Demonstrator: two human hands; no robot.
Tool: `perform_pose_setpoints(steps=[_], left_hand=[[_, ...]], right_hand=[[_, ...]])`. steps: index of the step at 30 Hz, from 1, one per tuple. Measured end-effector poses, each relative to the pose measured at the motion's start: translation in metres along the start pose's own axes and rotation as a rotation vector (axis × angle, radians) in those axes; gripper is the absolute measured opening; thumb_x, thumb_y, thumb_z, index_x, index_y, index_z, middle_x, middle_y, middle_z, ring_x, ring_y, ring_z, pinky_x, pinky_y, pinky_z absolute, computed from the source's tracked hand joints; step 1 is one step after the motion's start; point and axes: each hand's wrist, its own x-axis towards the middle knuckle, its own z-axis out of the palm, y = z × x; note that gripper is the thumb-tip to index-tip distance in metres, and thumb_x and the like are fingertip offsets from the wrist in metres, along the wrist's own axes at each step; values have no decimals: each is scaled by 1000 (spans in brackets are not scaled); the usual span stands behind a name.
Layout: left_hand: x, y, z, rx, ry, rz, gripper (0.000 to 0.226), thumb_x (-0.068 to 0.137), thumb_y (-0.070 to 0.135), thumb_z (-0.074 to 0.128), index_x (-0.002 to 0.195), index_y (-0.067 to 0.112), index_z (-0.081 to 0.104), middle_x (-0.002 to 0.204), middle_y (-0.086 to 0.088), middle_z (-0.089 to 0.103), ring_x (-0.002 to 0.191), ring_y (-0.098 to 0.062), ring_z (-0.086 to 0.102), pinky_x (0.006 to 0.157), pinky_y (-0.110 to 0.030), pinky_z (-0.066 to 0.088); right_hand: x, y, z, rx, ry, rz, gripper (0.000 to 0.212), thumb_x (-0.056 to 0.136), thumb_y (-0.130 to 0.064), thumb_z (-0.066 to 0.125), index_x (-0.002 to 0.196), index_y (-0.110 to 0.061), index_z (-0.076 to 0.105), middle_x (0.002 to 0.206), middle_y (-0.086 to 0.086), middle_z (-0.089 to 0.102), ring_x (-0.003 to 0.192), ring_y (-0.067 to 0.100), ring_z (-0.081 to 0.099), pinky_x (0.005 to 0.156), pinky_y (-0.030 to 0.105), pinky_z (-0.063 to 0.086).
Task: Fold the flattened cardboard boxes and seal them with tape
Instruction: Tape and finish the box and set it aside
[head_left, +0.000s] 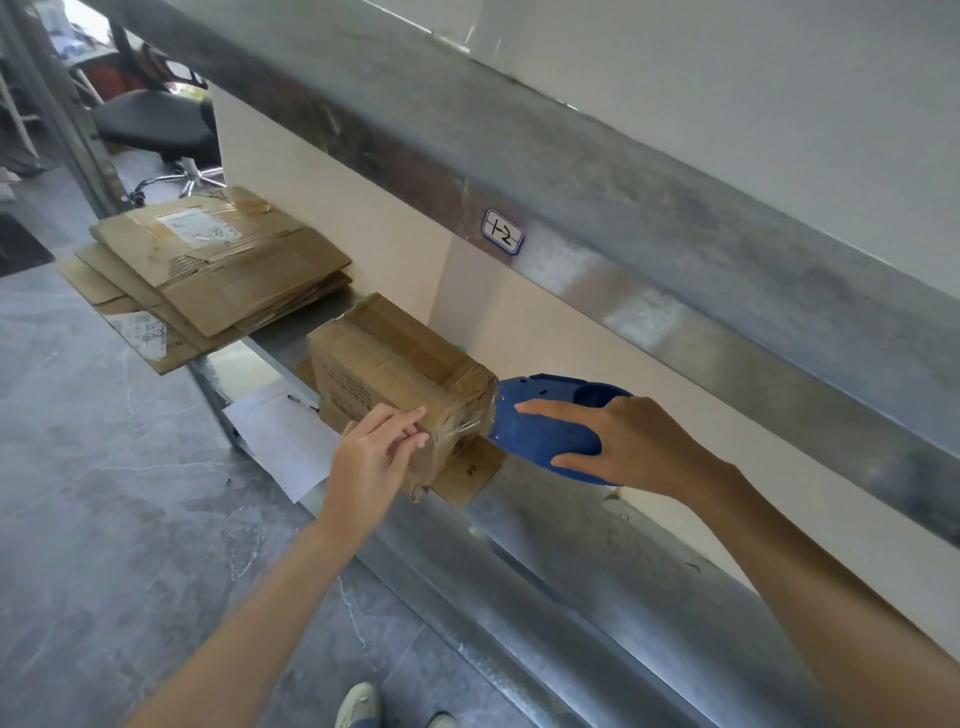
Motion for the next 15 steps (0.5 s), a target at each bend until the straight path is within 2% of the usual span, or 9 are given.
perform_pose_setpoints(steps=[4,9,12,13,15], left_hand=[[4,2,-2,84,8,40,22,86,16,77,108,12,77,100,2,62,70,-17,68,63,-40,58],[10,1,-11,181,-18,37,22,82,41,77,101,29,78,102,10,59,54,-3,58,44,-24,47],[13,-6,-12,178,-32,47,25,80,46,74,100,31,78,103,11,55,63,-2,54,48,-19,44],[15,-9,-12,180,-27,75,24,80,44,74,99,30,78,103,10,56,71,-5,53,52,-21,47],[21,-18,-14,169,-19,145,20,80,33,75,98,27,80,107,5,60,91,-12,50,70,-37,52]], right_hand=[[3,-5,-4,-22,28,0,63,92,-55,57,147,-59,26,75,-6,66,56,9,43,62,30,52],[8,-8,-6,-35,31,3,64,91,-51,60,146,-58,29,66,-6,60,53,10,42,58,32,52],[9,-8,-7,-27,37,3,65,91,-50,62,146,-58,29,62,-7,55,50,10,40,55,32,51],[9,-8,-8,-27,33,3,65,91,-51,62,146,-59,28,64,-7,57,49,9,39,55,31,51],[9,-6,-8,-25,16,10,65,92,-52,60,146,-60,26,73,-7,63,51,7,40,57,28,50]])
